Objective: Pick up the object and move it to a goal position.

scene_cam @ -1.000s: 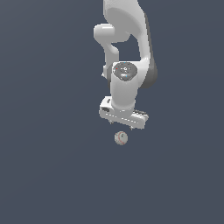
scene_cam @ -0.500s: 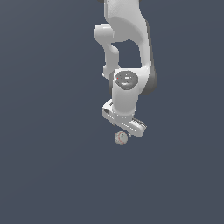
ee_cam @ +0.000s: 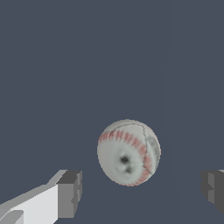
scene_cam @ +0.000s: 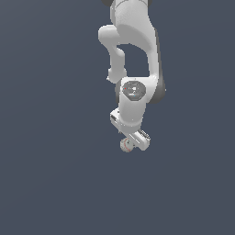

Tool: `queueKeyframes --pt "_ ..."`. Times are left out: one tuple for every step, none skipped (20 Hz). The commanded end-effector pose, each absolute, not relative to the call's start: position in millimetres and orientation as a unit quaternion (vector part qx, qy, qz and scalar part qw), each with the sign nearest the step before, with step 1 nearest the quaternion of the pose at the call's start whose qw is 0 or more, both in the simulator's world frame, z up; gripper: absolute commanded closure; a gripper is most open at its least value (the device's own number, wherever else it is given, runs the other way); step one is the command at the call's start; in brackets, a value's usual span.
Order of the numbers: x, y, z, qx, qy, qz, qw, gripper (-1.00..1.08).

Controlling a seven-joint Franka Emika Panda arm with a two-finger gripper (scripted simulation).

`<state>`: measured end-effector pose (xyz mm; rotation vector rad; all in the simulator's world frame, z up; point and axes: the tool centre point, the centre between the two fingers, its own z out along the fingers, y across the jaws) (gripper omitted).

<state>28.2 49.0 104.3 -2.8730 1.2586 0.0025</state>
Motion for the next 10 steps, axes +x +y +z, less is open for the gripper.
queueKeyframes --pt "29.2 49.2 101.5 -0.909 0.417 0.000 0.001 -0.92" --pt "29.4 49.2 100.6 -0.907 0.422 0.000 0.001 -0.92" --pt "29.6 49.3 99.9 -0.905 0.425 0.000 0.001 -0.92" --pt "29.8 49.3 99.3 -0.903 0.429 0.000 0.001 -0.92" --pt "30.0 49.4 98.7 -0.902 0.431 0.000 0.000 -0.92" --pt "30.1 49.4 98.3 -0.901 0.434 0.000 0.000 -0.92" --pt "30.2 49.4 98.0 -0.900 0.435 0.000 0.000 -0.92" --pt "30.2 49.5 97.9 -0.900 0.436 0.000 0.000 -0.92" --pt "30.2 49.5 97.8 -0.900 0.436 0.000 0.000 -0.92" --pt "30.0 49.5 98.0 -0.901 0.434 0.000 0.000 -0.92"
